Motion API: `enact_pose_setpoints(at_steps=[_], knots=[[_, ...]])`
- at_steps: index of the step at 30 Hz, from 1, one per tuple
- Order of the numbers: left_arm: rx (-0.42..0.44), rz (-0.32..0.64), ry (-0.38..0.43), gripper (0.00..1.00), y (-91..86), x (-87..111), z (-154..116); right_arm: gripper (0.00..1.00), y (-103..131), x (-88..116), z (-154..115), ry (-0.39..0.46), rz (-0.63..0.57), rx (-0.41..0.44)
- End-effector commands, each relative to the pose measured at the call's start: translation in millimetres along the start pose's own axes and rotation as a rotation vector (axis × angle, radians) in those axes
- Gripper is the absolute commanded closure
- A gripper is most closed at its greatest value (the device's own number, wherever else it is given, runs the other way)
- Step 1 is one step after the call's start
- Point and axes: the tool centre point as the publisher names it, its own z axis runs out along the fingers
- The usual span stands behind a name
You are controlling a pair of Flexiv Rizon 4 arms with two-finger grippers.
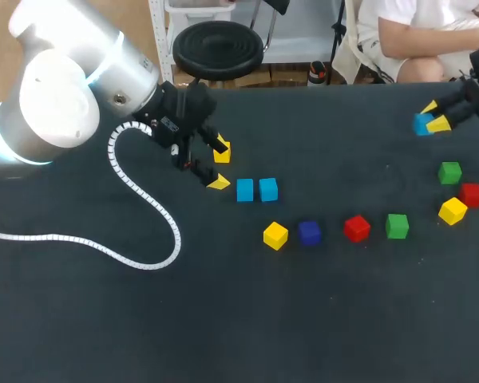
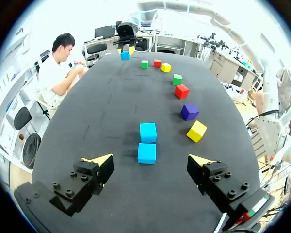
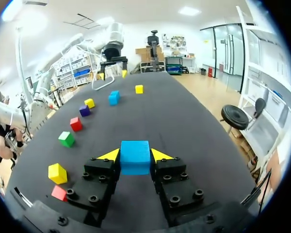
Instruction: Place the blue cubes, place green cubes on the blue cubes, place the yellow cubes on the green cubes, then place the red cubes on the yellow cubes, and place purple cube on the red cubes.
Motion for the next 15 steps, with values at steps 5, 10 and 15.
enact_pose_setpoints(at_steps=[5,10,15], knots=[[-0.001,0.003,-0.003,0.00,-0.3,1.2,-1,1.00,24,-27,16,0.019,-0.087,0.060],[-0.001,0.003,-0.003,0.00,-0.3,1.2,-1,1.00,30,-38,25,0.001,-0.073,0.053],[-0.001,0.003,-0.003,0.00,-0.3,1.2,-1,1.00,37,-51,34,-0.001,-0.044,0.068]])
